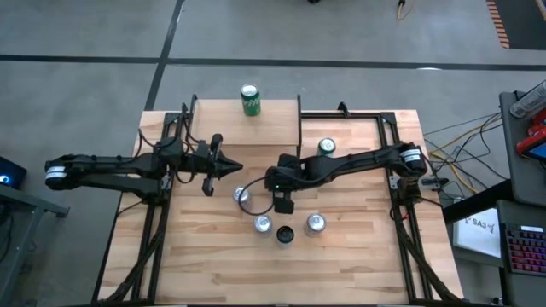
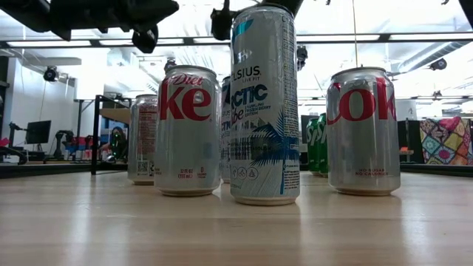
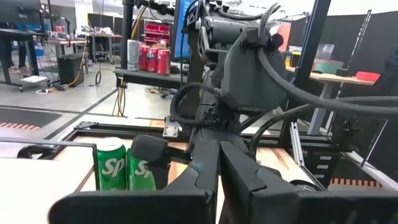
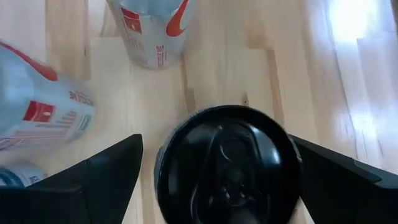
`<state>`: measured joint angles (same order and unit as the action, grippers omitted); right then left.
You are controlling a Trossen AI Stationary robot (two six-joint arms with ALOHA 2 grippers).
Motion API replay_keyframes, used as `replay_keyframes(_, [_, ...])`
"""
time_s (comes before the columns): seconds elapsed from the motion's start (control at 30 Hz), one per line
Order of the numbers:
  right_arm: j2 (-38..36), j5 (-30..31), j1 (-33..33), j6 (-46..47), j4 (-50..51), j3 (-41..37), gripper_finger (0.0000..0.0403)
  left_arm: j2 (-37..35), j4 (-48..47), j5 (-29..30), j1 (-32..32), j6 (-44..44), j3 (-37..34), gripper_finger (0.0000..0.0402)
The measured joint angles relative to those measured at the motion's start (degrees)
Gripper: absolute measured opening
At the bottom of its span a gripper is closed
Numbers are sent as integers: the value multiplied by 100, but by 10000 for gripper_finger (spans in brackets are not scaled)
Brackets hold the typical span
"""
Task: Place canned beverage on shelf
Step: Put the top white-blue soda can on the shelf
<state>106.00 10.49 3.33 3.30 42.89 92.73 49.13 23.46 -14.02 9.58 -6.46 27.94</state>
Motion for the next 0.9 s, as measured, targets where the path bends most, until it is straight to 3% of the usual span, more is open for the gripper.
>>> replay_keyframes(0.13, [79,-4,-11,-94,-12,0,341,37,2,0,-1,0,2,0])
replay_keyframes(0.37, [63,-38,-59,-75,-41,0,240,76,21,0,0,0,9,0])
replay_keyframes(0.67, [-17,-2,-61,-199,32,-4,240,89,78,2,-2,60,9,0])
replay_keyframes(0.9, [-493,16,-39,-251,91,72,240,108,102,-1,-2,211,10,1])
